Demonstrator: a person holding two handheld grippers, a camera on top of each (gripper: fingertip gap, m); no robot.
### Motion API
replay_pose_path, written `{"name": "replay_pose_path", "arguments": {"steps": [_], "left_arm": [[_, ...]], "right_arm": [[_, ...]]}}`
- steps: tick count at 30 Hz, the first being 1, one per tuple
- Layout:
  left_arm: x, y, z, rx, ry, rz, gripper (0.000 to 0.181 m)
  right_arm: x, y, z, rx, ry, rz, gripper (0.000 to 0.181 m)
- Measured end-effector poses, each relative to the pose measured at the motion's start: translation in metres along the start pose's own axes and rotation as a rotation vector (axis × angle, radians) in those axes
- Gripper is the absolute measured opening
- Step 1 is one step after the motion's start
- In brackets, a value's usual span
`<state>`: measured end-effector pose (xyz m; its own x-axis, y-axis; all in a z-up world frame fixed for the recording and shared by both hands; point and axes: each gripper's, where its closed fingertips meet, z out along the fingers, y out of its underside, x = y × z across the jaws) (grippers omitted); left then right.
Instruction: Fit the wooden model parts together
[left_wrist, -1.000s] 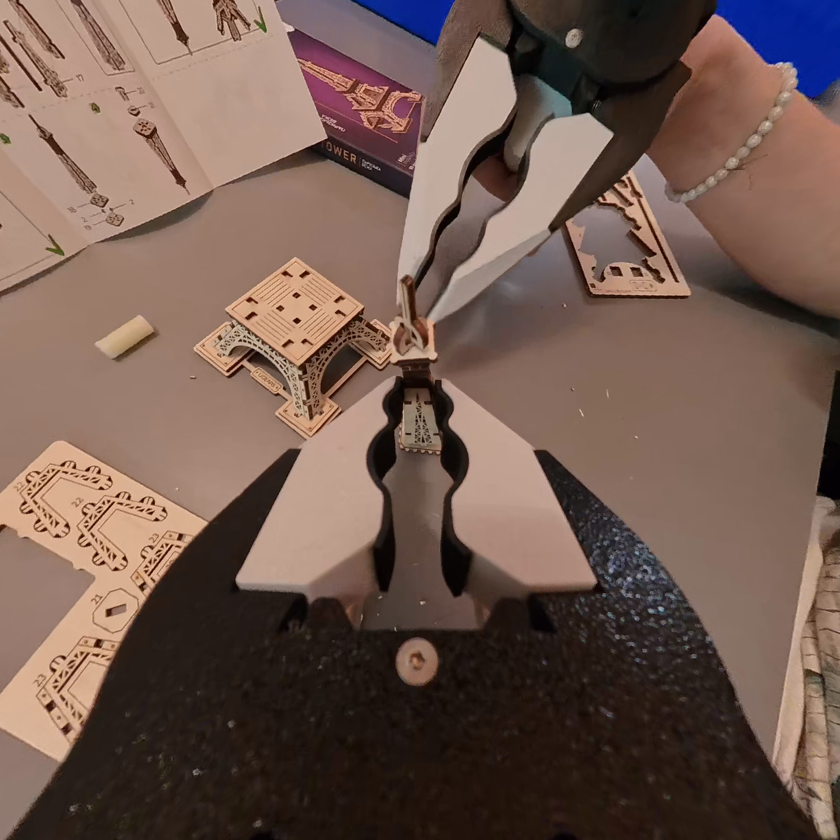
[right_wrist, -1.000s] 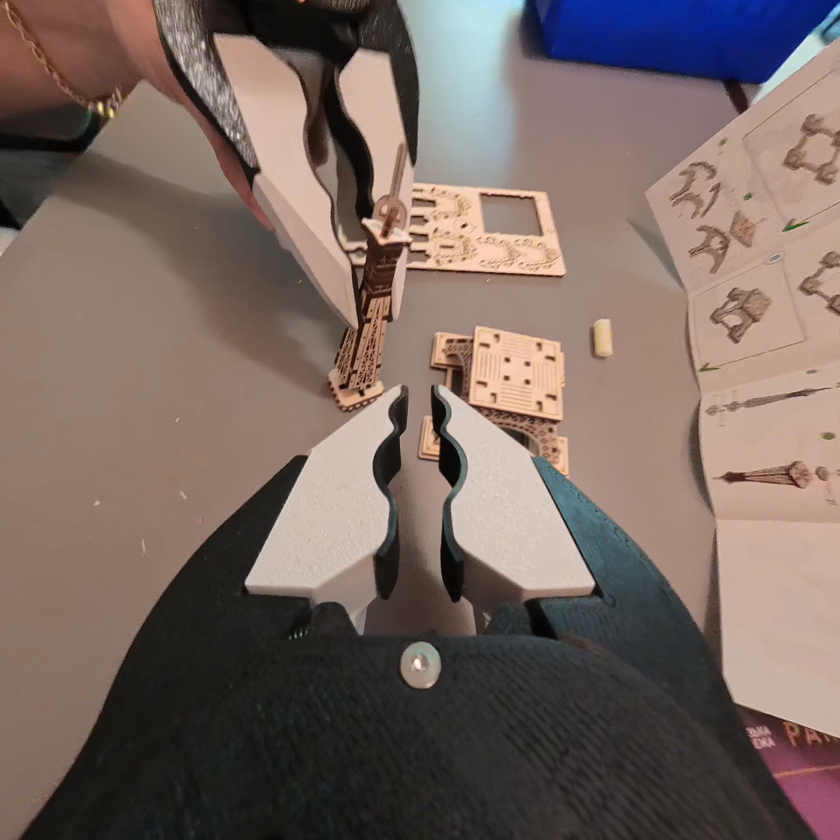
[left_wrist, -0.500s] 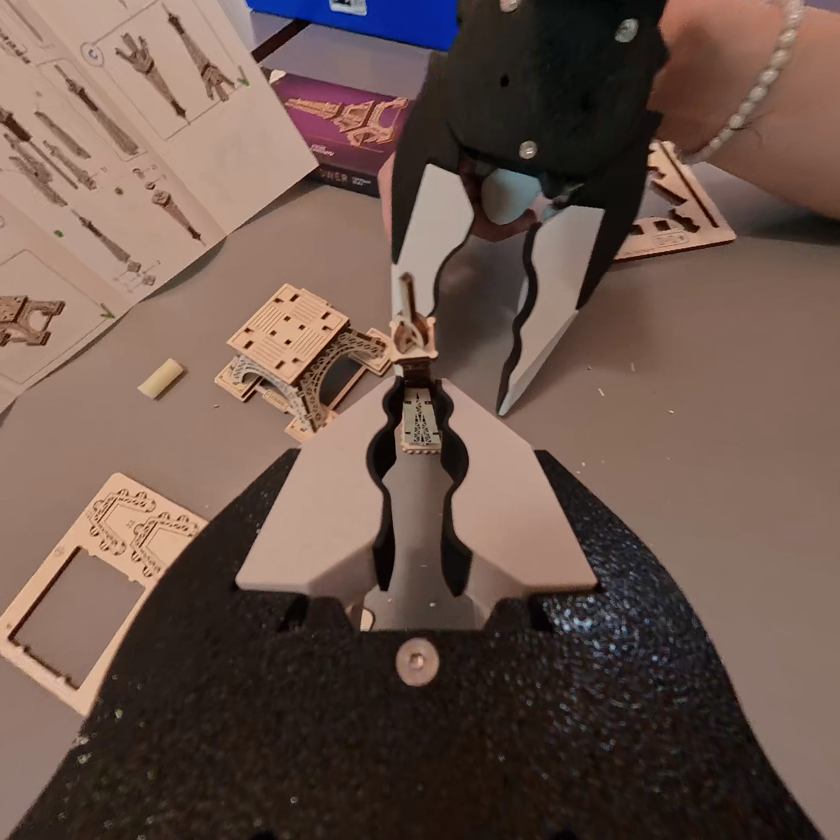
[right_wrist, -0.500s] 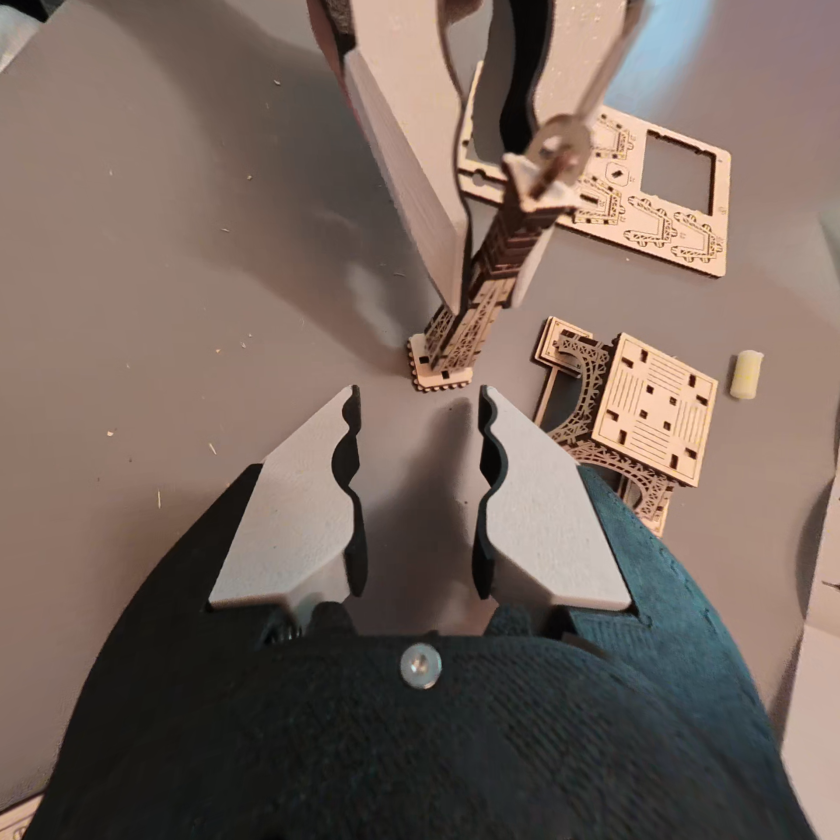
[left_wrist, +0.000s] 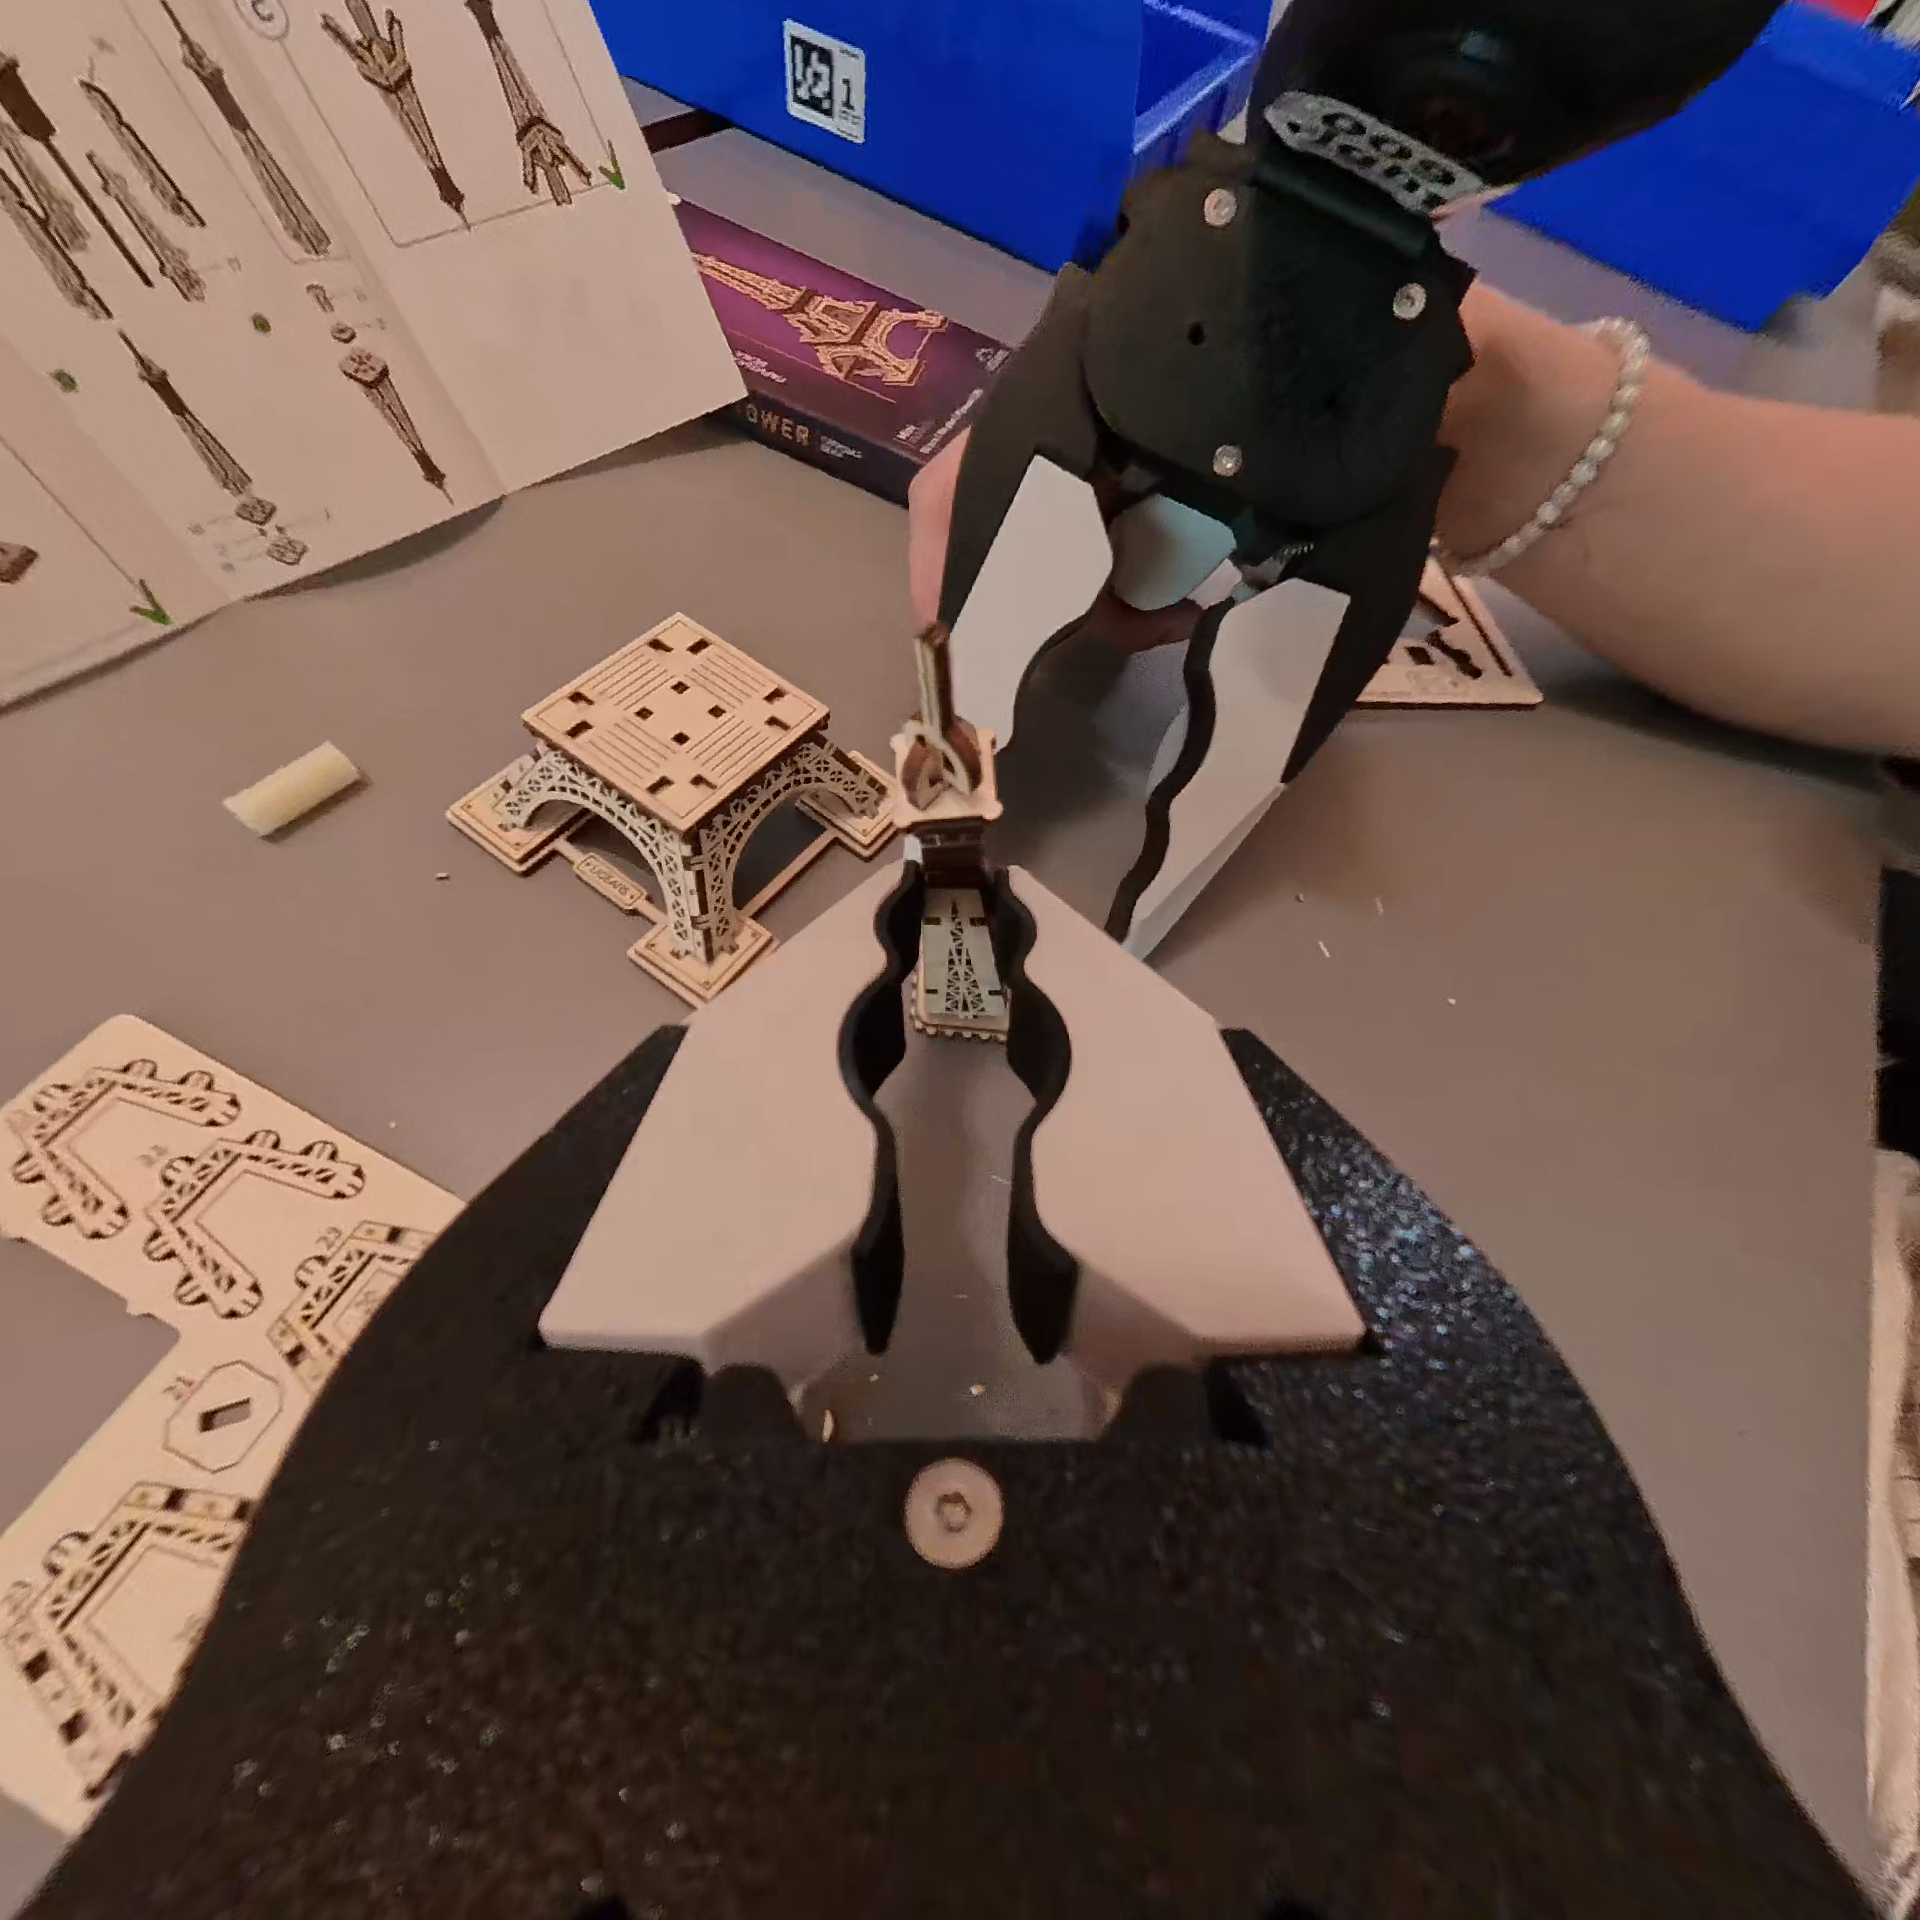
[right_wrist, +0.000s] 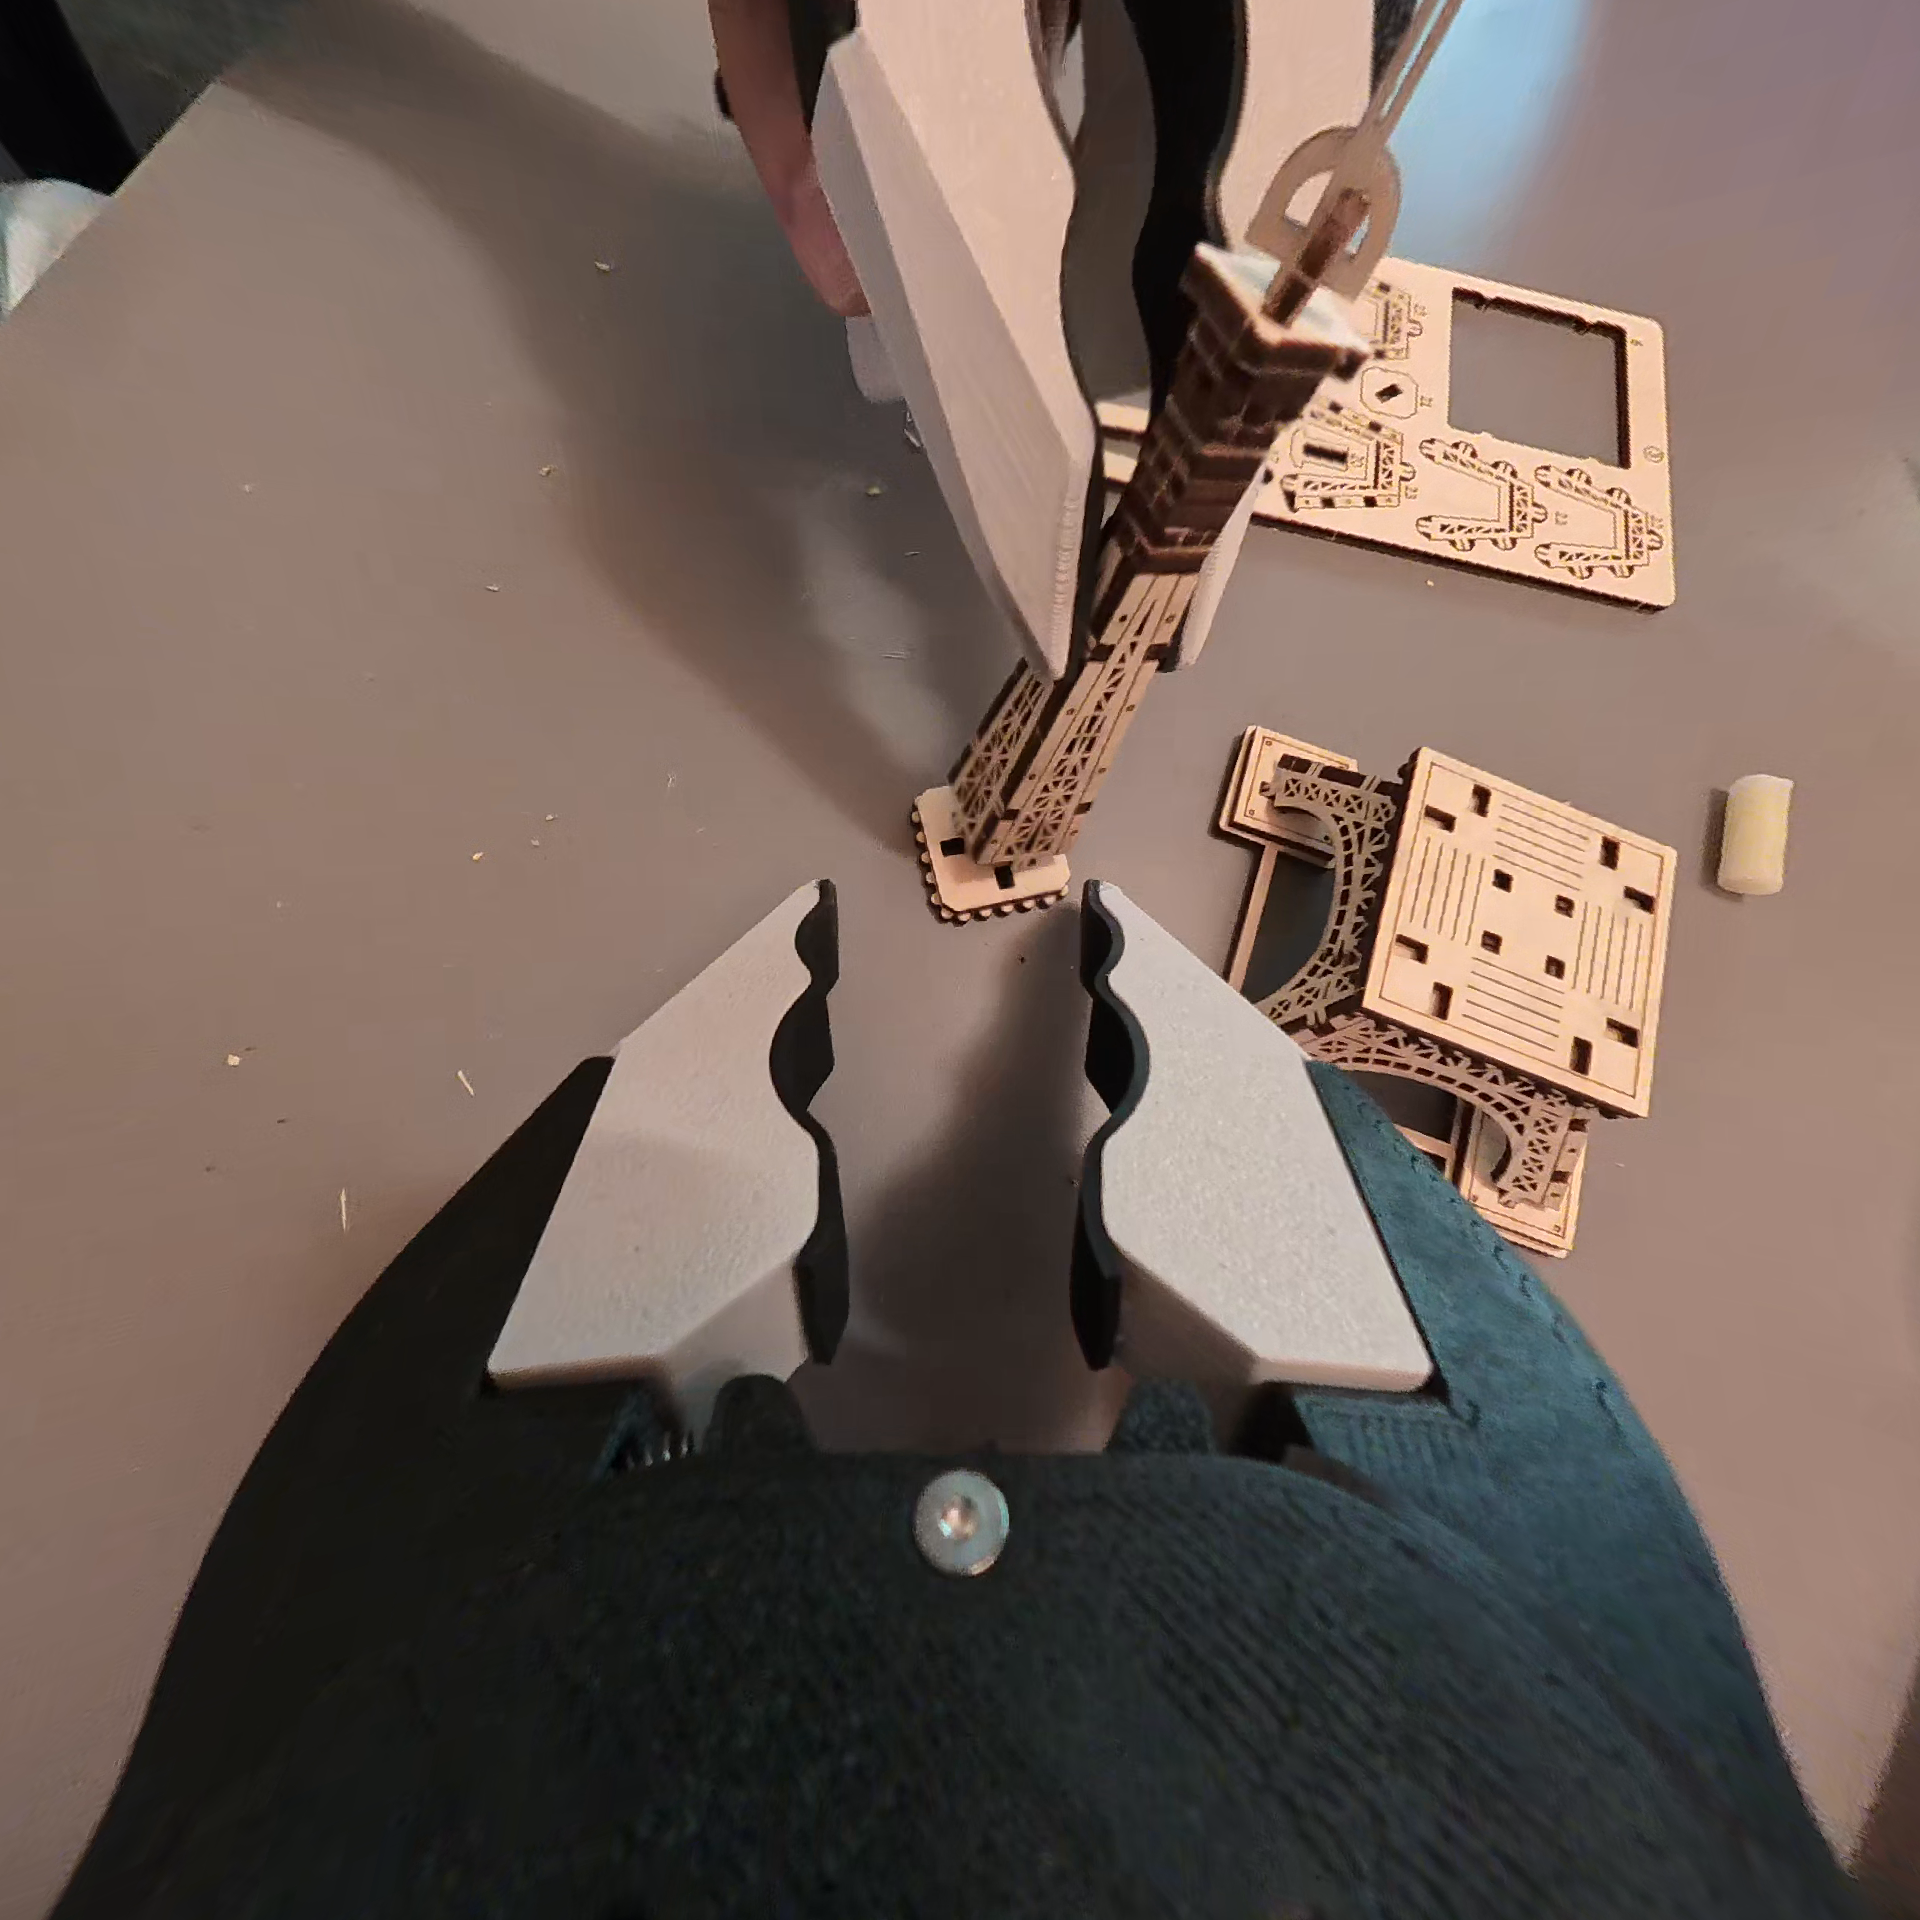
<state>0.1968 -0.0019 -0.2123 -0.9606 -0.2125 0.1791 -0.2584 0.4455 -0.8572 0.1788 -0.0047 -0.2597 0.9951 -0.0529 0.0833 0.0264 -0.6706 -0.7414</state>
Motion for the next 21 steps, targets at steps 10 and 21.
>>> {"name": "replay_pose_path", "arguments": {"steps": [10,21], "left_arm": [[-0.003,0.000,0.000,0.026,0.081,-0.095,0.011],[-0.007,-0.007,-0.005,0.027,0.048,-0.036,0.011]], "right_arm": [[0.001,0.001,0.001,0.026,-0.017,0.047,0.046],[0.001,0.001,0.001,0.026,-0.018,0.049,0.046]]}}
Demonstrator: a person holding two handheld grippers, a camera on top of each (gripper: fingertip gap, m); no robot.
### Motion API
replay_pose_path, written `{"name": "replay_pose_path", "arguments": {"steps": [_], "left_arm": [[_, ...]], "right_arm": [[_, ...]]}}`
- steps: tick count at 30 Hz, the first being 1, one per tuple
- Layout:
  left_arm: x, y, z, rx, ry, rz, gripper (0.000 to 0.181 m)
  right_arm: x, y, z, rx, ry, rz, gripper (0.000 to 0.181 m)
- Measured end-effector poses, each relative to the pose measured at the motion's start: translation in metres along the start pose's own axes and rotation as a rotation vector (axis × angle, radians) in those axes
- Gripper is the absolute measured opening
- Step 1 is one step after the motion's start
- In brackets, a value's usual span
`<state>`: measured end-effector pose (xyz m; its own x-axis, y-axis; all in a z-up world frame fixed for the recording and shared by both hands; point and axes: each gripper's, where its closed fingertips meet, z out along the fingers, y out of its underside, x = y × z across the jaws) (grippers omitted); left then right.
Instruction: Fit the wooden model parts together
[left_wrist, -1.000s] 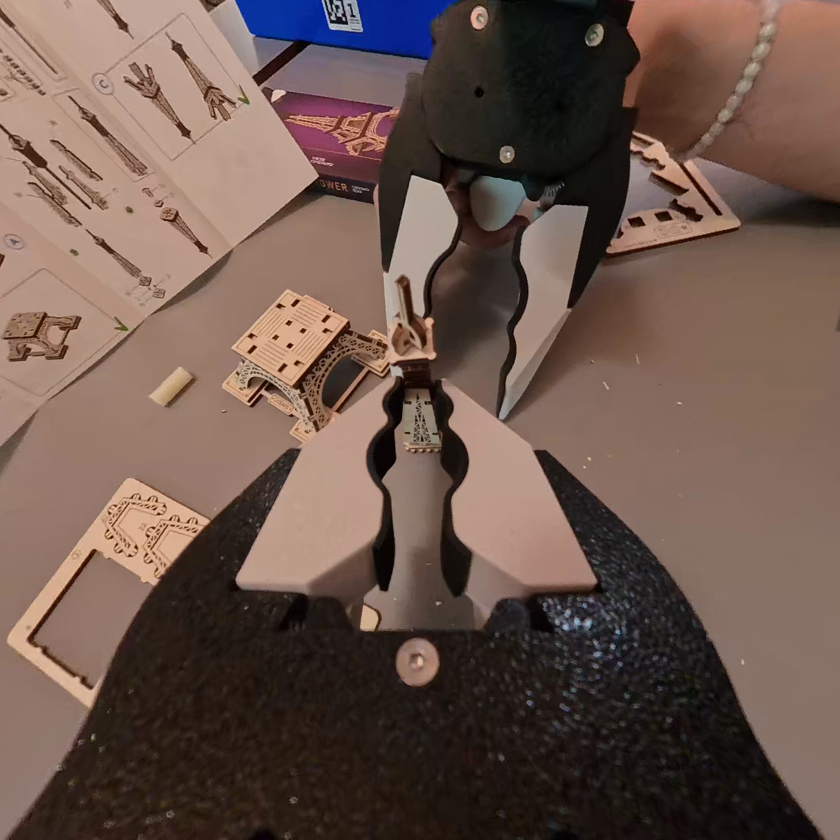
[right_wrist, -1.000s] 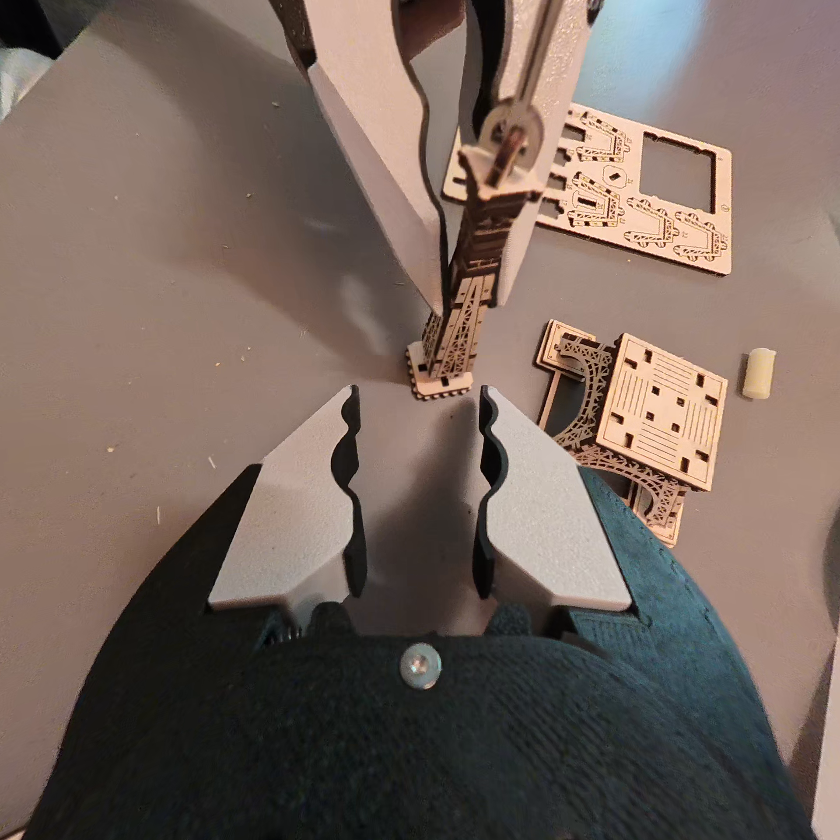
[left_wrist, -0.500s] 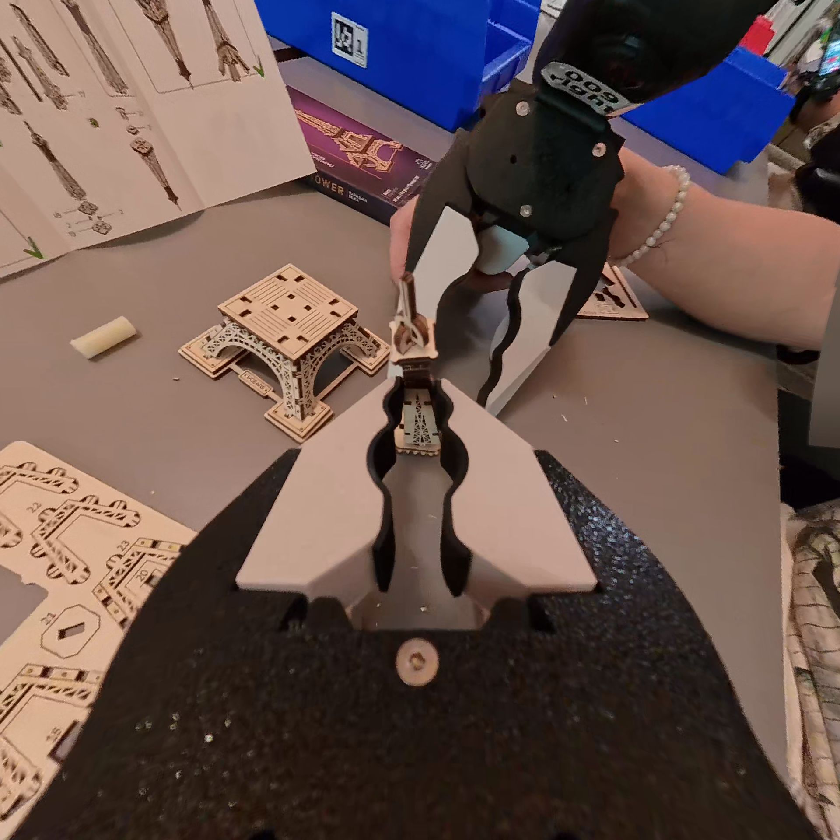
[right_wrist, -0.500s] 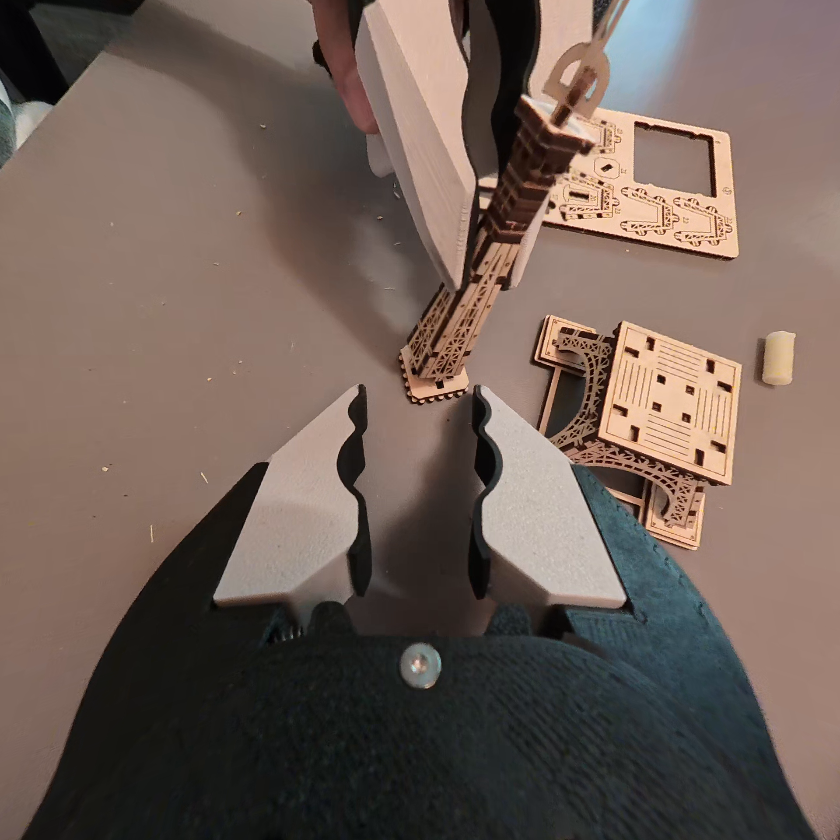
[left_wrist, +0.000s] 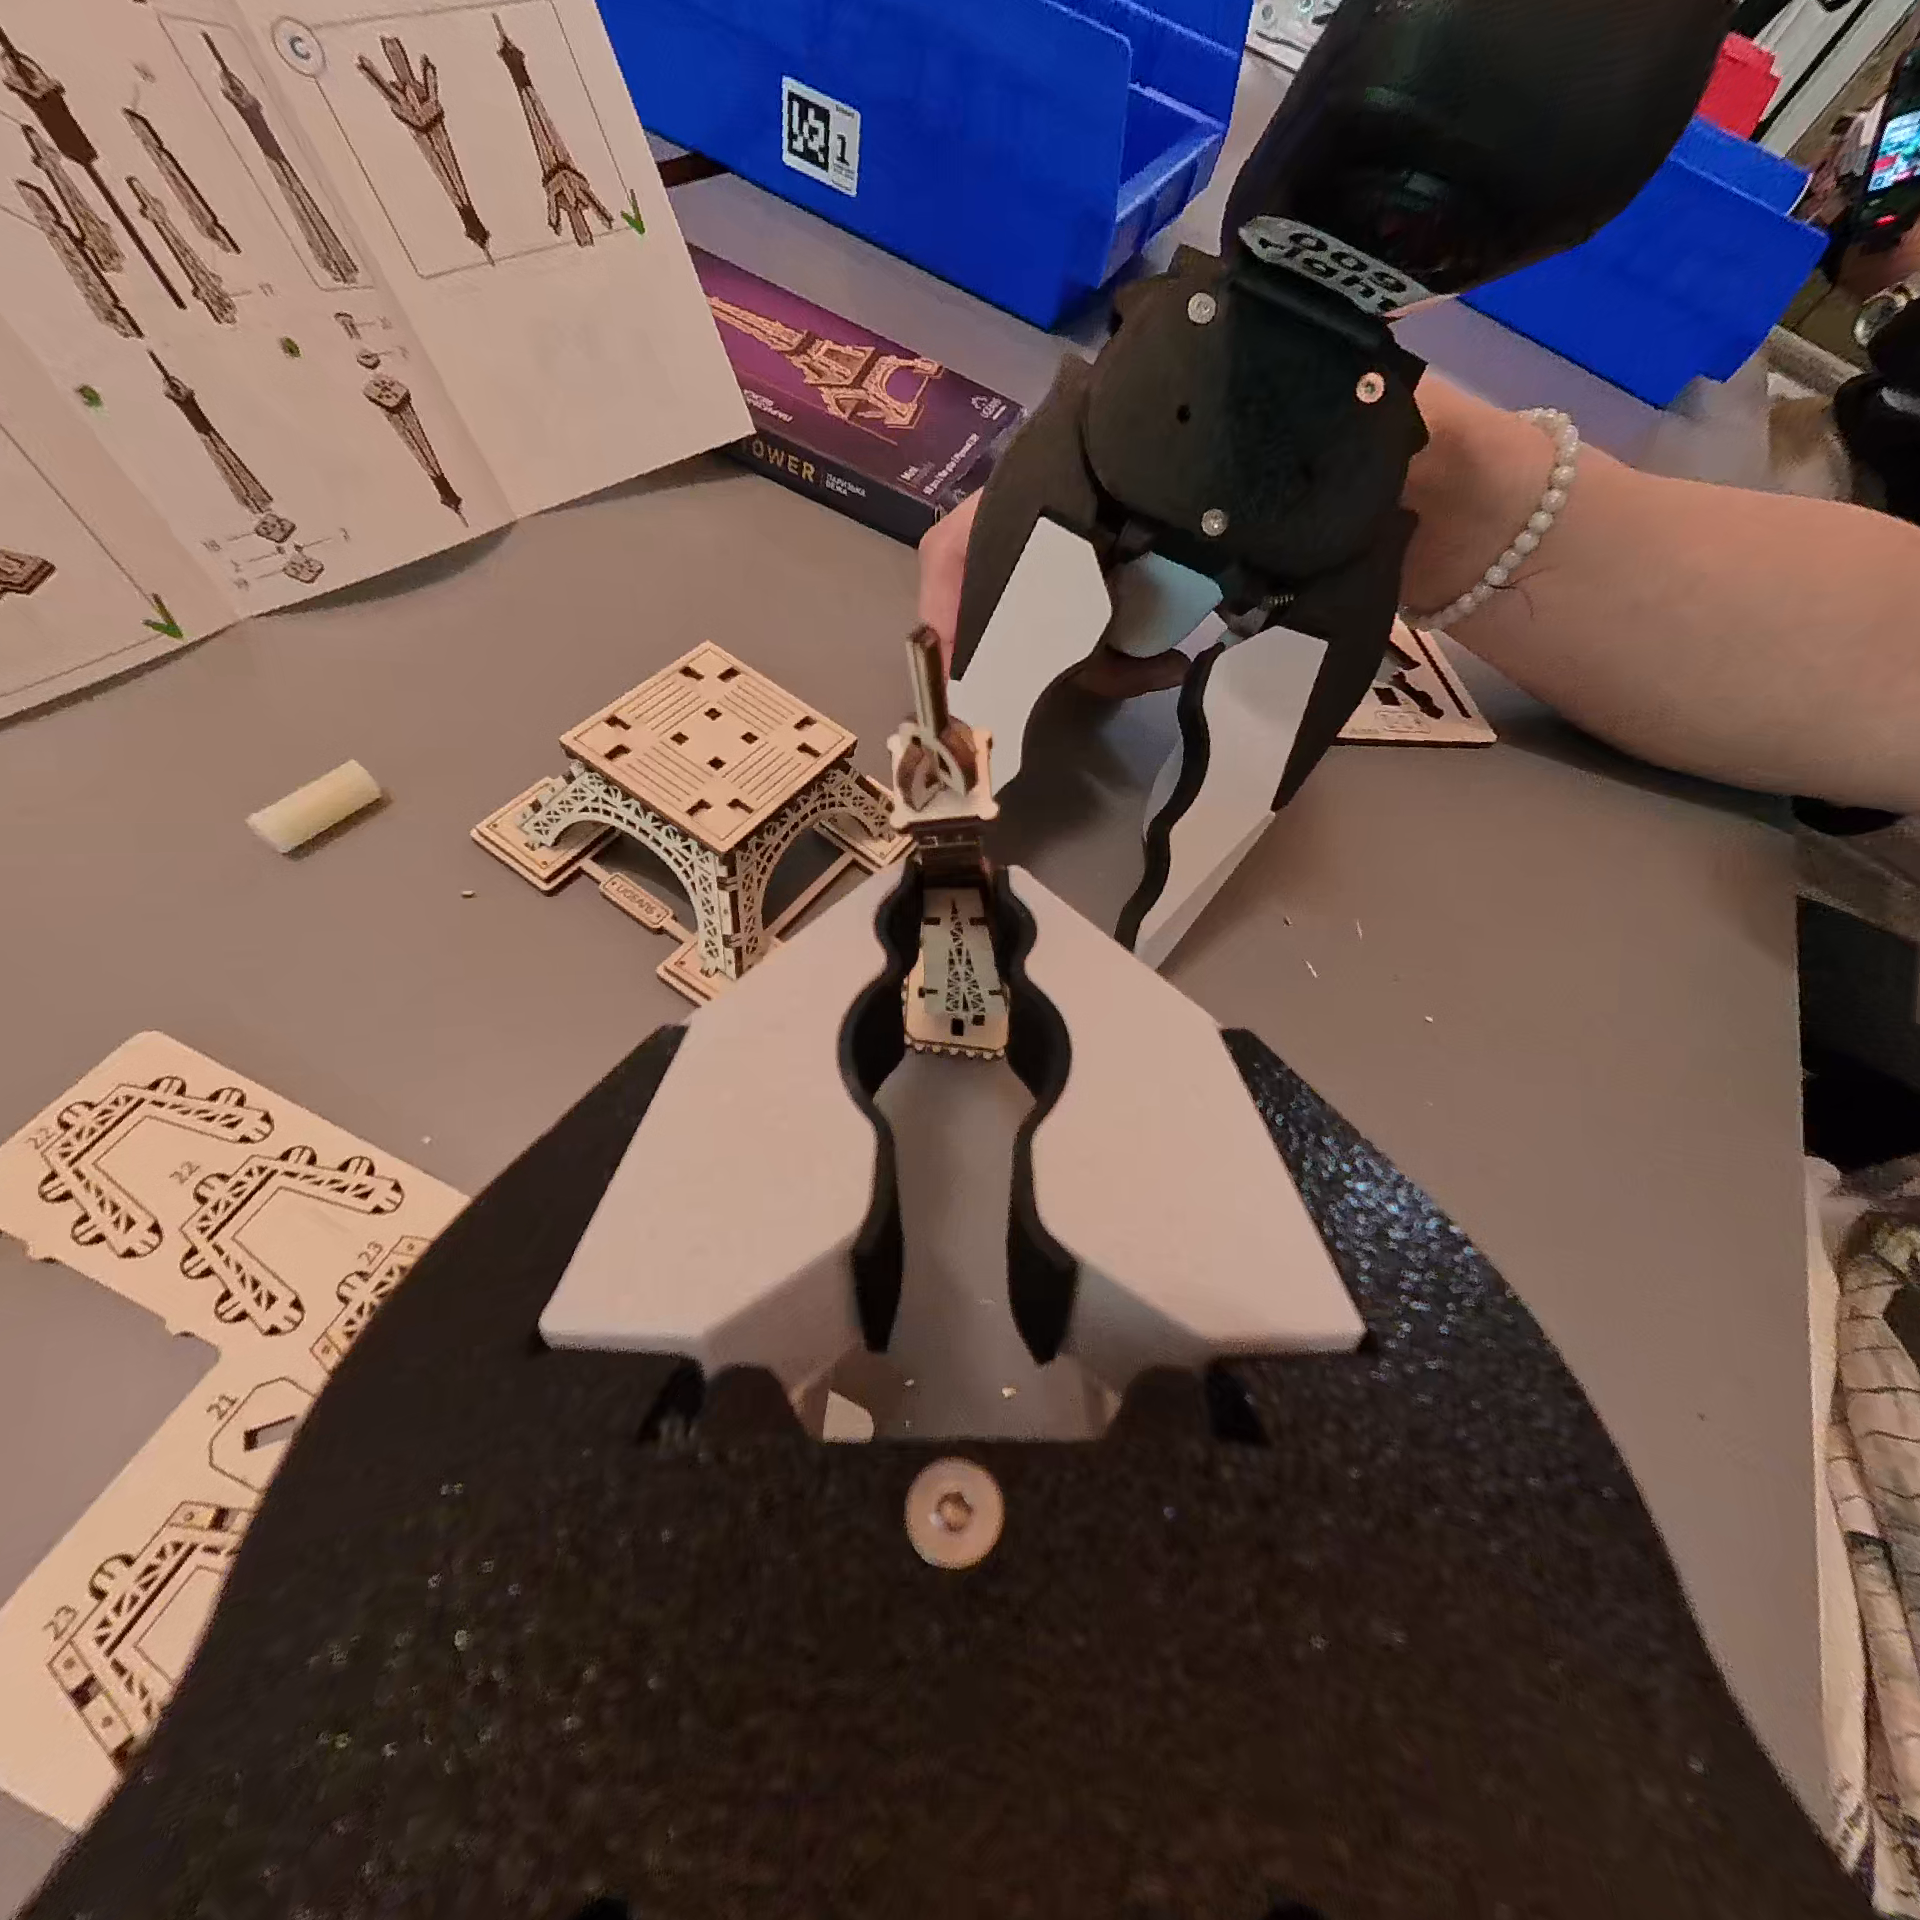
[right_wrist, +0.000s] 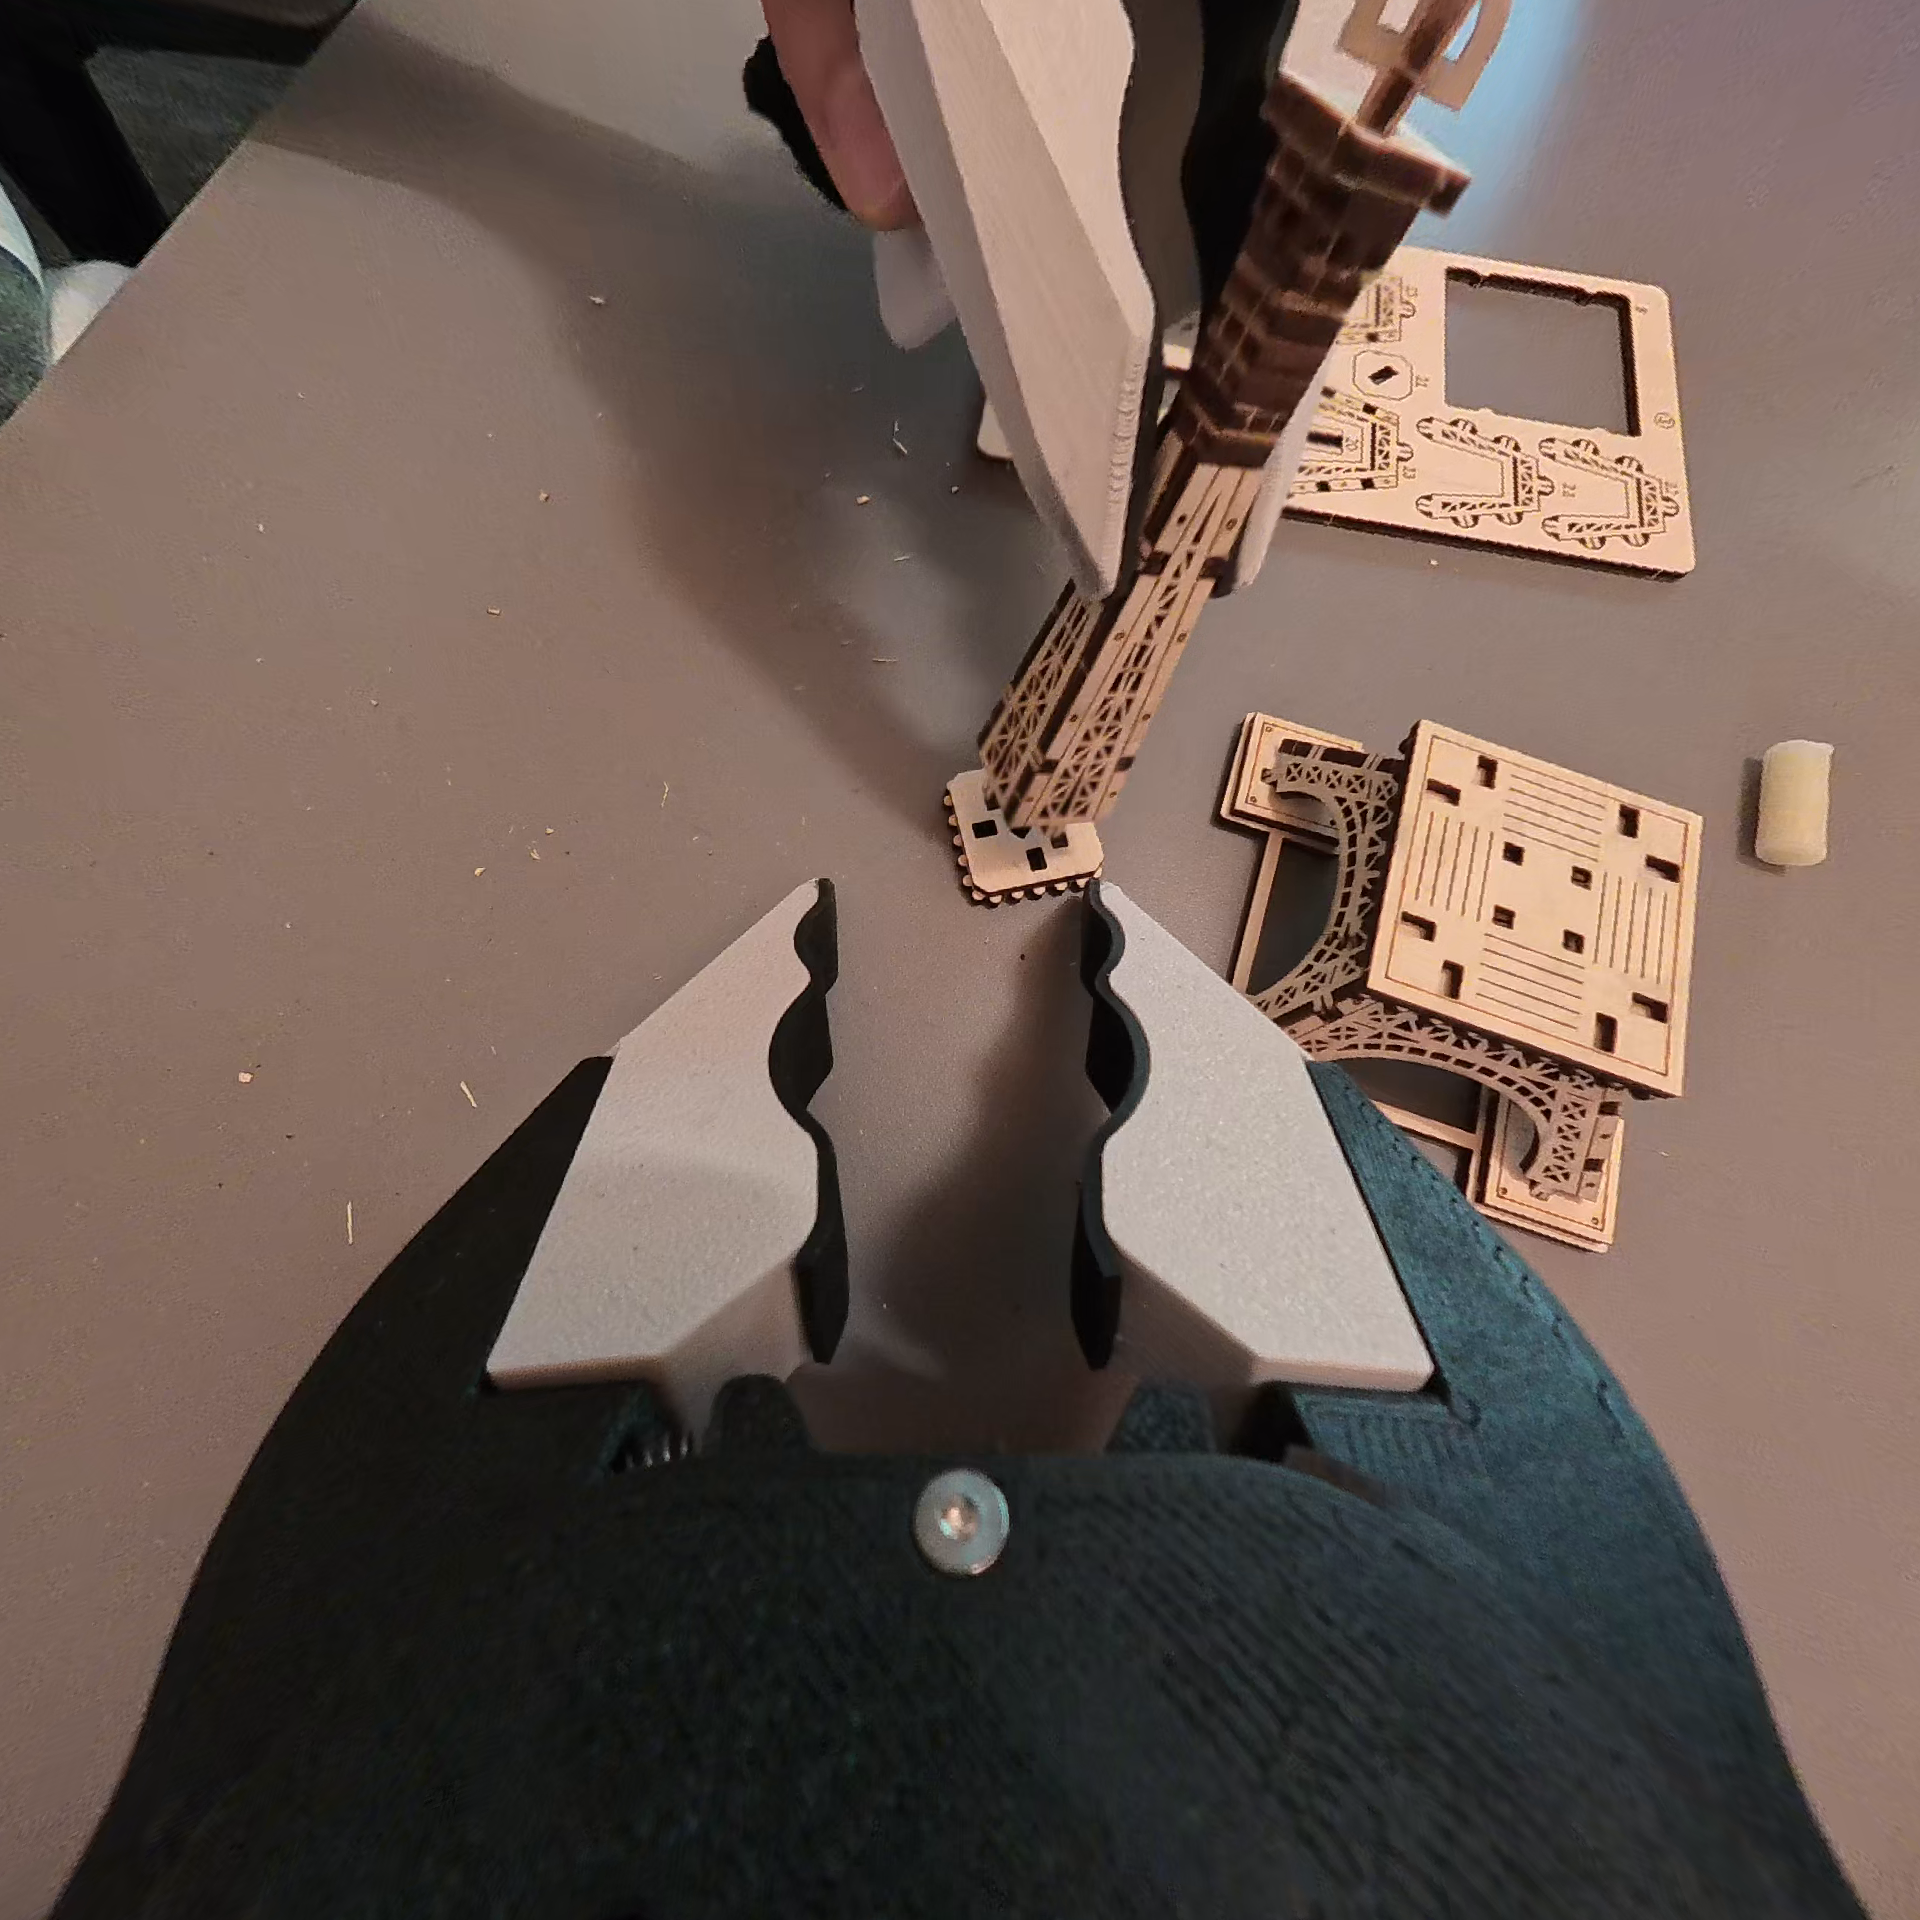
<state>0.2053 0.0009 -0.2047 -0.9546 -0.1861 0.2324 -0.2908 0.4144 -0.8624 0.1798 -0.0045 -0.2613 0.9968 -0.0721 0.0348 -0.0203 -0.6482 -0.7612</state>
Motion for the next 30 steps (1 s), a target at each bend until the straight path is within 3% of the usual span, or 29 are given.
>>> {"name": "replay_pose_path", "arguments": {"steps": [12,20,26,30], "left_arm": [[0.002,0.008,0.006,-0.036,-0.012,0.103,0.011],[0.010,0.010,0.010,-0.133,-0.098,0.307,0.012],[0.010,0.011,0.010,-0.151,-0.115,0.322,0.013],[0.011,0.010,0.012,-0.172,-0.105,0.351,0.013]], "right_arm": [[0.000,0.000,0.000,-0.001,0.000,0.007,0.047],[0.000,0.000,0.000,-0.002,-0.001,0.009,0.047],[0.000,0.000,-0.001,-0.001,-0.003,0.009,0.047],[0.001,-0.011,-0.010,0.080,-0.009,0.037,0.050]]}}
